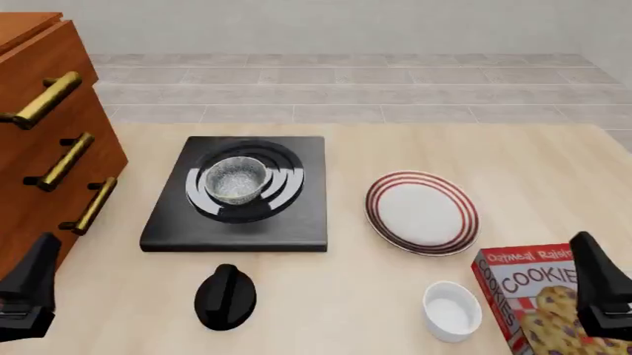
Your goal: Pick the akita bowl on the stove and place it on the plate.
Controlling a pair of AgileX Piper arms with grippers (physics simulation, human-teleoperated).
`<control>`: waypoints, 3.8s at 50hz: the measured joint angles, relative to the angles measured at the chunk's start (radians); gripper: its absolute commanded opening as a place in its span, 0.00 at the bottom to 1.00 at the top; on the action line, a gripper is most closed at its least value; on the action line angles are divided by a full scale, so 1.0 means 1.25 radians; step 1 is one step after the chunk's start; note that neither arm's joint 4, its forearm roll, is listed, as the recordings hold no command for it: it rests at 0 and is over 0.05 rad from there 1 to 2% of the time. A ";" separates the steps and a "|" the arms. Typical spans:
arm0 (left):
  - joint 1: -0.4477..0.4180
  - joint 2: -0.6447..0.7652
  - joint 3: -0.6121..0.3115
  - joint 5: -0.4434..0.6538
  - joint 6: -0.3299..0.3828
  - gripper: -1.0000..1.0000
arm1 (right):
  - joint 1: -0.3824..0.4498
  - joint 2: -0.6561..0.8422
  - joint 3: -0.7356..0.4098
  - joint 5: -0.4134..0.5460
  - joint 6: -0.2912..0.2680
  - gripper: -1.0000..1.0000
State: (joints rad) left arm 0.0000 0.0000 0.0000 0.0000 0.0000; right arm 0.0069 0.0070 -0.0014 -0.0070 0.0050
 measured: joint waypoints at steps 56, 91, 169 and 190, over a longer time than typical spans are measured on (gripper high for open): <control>0.000 0.000 0.000 0.000 0.000 1.00 | 0.247 0.813 -0.513 -0.123 -0.179 1.00; 0.000 0.000 0.000 0.000 0.000 1.00 | 0.381 1.166 -1.031 0.185 -0.098 1.00; 0.000 0.000 0.000 0.000 0.000 1.00 | 0.542 1.563 -1.397 0.348 0.021 1.00; 0.000 0.000 0.000 0.000 0.000 1.00 | 0.548 1.626 -1.420 0.341 0.030 1.00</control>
State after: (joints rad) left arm 0.0000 0.0000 0.0000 0.0000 0.0000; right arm 0.6924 2.0391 -1.7761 0.4197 0.0420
